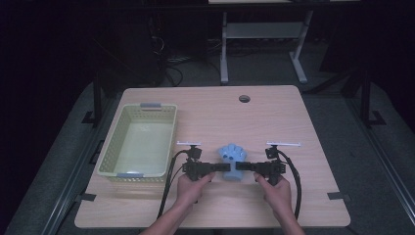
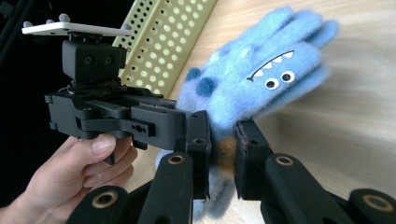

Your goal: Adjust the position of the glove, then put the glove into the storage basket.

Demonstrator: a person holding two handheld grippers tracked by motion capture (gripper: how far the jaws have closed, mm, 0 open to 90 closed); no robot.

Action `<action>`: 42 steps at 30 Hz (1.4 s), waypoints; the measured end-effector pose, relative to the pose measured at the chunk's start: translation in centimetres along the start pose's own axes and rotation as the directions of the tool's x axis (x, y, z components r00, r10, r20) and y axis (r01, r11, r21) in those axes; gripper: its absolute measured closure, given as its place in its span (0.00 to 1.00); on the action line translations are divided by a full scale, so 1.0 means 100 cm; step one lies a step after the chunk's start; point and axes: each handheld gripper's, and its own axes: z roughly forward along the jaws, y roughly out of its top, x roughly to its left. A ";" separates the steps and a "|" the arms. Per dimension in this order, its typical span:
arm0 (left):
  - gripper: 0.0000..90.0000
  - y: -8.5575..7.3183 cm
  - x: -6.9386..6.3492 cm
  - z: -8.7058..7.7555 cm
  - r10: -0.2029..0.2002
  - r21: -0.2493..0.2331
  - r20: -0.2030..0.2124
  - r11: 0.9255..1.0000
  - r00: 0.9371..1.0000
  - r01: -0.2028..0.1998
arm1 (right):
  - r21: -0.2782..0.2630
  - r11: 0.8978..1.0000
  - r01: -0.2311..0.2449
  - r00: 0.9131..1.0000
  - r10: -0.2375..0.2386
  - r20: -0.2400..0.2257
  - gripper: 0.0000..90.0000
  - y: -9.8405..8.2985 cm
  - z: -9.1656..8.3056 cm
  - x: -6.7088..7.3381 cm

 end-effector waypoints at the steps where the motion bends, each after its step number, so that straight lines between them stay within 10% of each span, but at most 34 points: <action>1: 0.79 0.001 -0.001 -0.001 0.003 0.000 0.002 1.000 1.000 -0.003 | -0.005 1.000 0.001 1.000 -0.001 -0.005 0.87 0.000 0.000 0.001; 42: 0.79 0.025 -0.011 -0.043 0.042 -0.037 0.036 0.998 0.998 -0.040 | -0.003 0.997 0.083 0.996 -0.083 -0.020 0.88 0.031 0.010 0.044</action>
